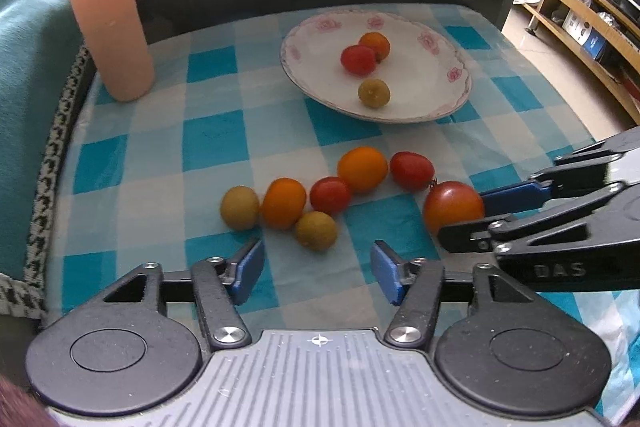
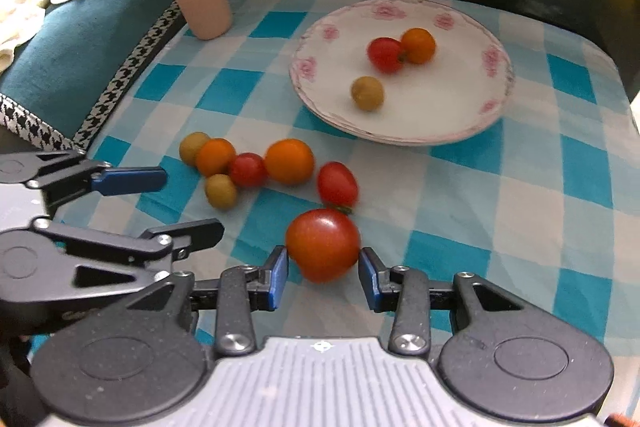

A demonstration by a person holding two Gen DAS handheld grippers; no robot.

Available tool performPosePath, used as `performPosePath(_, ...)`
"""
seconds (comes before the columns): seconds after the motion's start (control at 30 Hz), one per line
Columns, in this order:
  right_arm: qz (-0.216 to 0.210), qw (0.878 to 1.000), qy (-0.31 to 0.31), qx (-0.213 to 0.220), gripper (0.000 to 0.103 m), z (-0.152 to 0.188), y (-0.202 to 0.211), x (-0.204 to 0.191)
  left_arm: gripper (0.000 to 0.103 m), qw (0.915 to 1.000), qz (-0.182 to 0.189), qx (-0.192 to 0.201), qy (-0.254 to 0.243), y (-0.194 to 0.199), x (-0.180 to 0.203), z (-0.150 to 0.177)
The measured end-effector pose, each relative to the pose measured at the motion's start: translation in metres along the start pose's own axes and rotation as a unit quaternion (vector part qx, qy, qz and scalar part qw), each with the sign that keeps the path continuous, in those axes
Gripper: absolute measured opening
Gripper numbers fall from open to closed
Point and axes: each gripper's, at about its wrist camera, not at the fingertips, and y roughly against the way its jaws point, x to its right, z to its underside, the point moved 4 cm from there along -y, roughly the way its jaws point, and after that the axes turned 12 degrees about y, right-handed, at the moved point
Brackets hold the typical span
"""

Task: Organize fruits
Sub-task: 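Grasp the large red tomato with the right tool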

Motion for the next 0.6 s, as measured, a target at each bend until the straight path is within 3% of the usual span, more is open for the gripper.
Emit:
performPosePath(0.17, 0.002, 1.000, 0.003, 0.002, 0.051, 0.005, 0.005, 0.005, 0.049, 1.0000, -0.010, -0.003, 0.001, -0.015, 0.006, 0.002)
performPosePath(0.33, 0.003, 1.000, 0.001, 0.003, 0.051, 0.009, 0.009, 0.012, 0.043, 0.9997, -0.020, 0.006, 0.013, -0.019, 0.006, -0.001)
performPosePath(0.4, 0.005, 1.000, -0.001, 0.004, 0.051, 0.011, 0.011, 0.015, 0.033, 0.9996, -0.024, 0.009, 0.015, -0.018, 0.007, -0.002)
performPosePath(0.6, 0.007, 1.000, -0.006, 0.010, 0.051, 0.012, 0.015, 0.020, 0.032, 0.9997, -0.020, 0.010, 0.011, -0.014, 0.011, 0.001)
